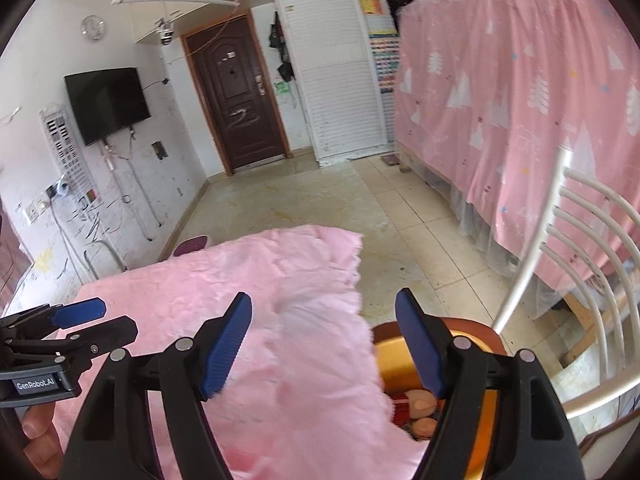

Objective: Collect trash

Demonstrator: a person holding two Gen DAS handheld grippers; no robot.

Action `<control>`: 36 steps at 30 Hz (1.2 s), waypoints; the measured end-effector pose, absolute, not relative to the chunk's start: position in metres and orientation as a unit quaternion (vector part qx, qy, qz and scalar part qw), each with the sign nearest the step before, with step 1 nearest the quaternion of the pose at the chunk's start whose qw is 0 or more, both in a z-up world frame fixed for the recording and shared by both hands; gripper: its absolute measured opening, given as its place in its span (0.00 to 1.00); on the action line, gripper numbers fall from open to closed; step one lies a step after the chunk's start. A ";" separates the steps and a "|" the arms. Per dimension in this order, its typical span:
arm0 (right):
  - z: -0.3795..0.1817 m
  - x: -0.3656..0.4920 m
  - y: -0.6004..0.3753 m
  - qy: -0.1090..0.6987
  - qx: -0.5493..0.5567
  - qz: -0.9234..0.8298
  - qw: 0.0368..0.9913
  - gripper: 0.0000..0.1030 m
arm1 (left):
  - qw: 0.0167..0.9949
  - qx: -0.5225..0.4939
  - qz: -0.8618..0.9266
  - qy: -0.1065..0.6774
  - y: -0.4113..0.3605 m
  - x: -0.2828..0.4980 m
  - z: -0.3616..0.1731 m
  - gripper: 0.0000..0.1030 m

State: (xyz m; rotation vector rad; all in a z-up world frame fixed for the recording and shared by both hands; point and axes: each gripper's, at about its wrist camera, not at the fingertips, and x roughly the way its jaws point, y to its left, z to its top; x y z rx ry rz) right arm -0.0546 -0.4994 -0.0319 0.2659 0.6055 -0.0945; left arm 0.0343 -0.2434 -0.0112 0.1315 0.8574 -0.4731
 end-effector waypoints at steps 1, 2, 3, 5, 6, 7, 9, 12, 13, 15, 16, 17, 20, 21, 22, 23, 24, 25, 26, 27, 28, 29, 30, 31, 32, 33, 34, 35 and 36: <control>-0.031 -0.051 -0.491 0.298 0.128 -0.040 0.945 0.62 | 0.885 0.060 -0.219 0.408 -0.235 0.035 -0.010 0.69; -0.030 -0.048 -0.487 0.298 0.125 -0.036 0.946 0.62 | 0.887 0.058 -0.214 0.405 -0.230 0.036 -0.009 0.69; -0.029 -0.044 -0.479 0.298 0.123 -0.031 0.946 0.62 | 0.890 0.056 -0.206 0.402 -0.222 0.037 -0.009 0.69; -0.027 -0.037 -0.464 0.300 0.117 -0.020 0.947 0.63 | 0.897 0.049 -0.191 0.396 -0.207 0.038 -0.008 0.69; -0.026 -0.034 -0.458 0.300 0.115 -0.016 0.947 0.63 | 0.899 0.046 -0.186 0.394 -0.200 0.039 -0.008 0.69; -0.025 -0.031 -0.450 0.301 0.112 -0.011 0.947 0.63 | 0.901 0.042 -0.179 0.392 -0.192 0.040 -0.008 0.69; -0.025 -0.026 -0.438 0.303 0.107 -0.002 0.947 0.63 | 0.906 0.038 -0.165 0.389 -0.180 0.041 -0.008 0.69; -0.023 -0.017 -0.418 0.306 0.098 0.012 0.947 0.63 | 0.911 0.031 -0.146 0.384 -0.160 0.043 -0.008 0.69; -0.023 -0.014 -0.412 0.308 0.096 0.016 0.947 0.63 | 0.912 0.028 -0.142 0.383 -0.155 0.044 -0.008 0.69; -0.023 -0.009 -0.399 0.310 0.088 0.025 0.946 0.63 | 0.916 0.023 -0.129 0.379 -0.141 0.043 -0.007 0.69; -0.023 -0.007 -0.391 0.311 0.084 0.030 0.946 0.63 | 0.918 0.020 -0.123 0.377 -0.135 0.043 -0.007 0.69; -0.022 -0.005 -0.385 0.312 0.080 0.034 0.946 0.63 | 0.918 0.017 -0.120 0.377 -0.131 0.043 -0.007 0.69; -0.023 -0.001 -0.370 0.313 0.069 0.041 0.946 0.63 | 0.920 0.008 -0.110 0.375 -0.117 0.042 -0.007 0.69; -0.023 0.000 -0.367 0.314 0.067 0.043 0.946 0.64 | 0.921 0.006 -0.108 0.375 -0.113 0.042 -0.007 0.69; -0.023 0.001 -0.363 0.314 0.065 0.045 0.946 0.64 | 0.922 0.004 -0.105 0.374 -0.109 0.042 -0.006 0.69; -0.023 0.002 -0.360 0.314 0.063 0.048 0.946 0.64 | 0.922 0.001 -0.103 0.373 -0.105 0.041 -0.006 0.69; -0.022 0.003 -0.356 0.315 0.060 0.050 0.946 0.64 | 0.922 -0.001 -0.101 0.373 -0.102 0.040 -0.006 0.69; -0.022 0.004 -0.353 0.315 0.057 0.052 0.946 0.64 | 0.923 -0.004 -0.098 0.373 -0.099 0.041 -0.006 0.69; -0.022 0.005 -0.349 0.316 0.055 0.054 0.946 0.64 | 0.923 -0.007 -0.096 0.373 -0.095 0.040 -0.006 0.69; -0.022 0.006 -0.347 0.316 0.053 0.056 0.946 0.64 | 0.923 -0.010 -0.095 0.373 -0.092 0.040 -0.006 0.69; -0.021 0.007 -0.343 0.316 0.050 0.058 0.946 0.64 | 0.923 -0.013 -0.093 0.373 -0.089 0.040 -0.007 0.69; -0.021 0.008 -0.340 0.316 0.047 0.060 0.946 0.64 | 0.923 -0.015 -0.090 0.373 -0.086 0.040 -0.006 0.69; -0.021 0.007 -0.339 0.316 0.045 0.062 0.946 0.64 | 0.923 -0.016 -0.089 0.373 -0.084 0.039 -0.007 0.69; -0.022 0.007 -0.337 0.316 0.043 0.063 0.946 0.64 | 0.924 -0.018 -0.087 0.373 -0.082 0.038 -0.006 0.69; -0.021 0.008 -0.334 0.316 0.041 0.065 0.946 0.64 | 0.924 -0.019 -0.086 0.373 -0.079 0.037 -0.007 0.69; -0.022 0.008 -0.332 0.316 0.040 0.066 0.945 0.64 | 0.924 -0.020 -0.085 0.372 -0.076 0.037 -0.007 0.69; -0.022 0.008 -0.330 0.317 0.038 0.068 0.945 0.64 | 0.924 -0.021 -0.084 0.372 -0.074 0.037 -0.007 0.69; -0.022 0.007 -0.329 0.317 0.037 0.069 0.945 0.64 | 0.924 -0.022 -0.084 0.372 -0.074 0.036 -0.007 0.69; -0.022 0.007 -0.328 0.317 0.037 0.070 0.945 0.64 | 0.924 -0.023 -0.083 0.372 -0.072 0.036 -0.007 0.69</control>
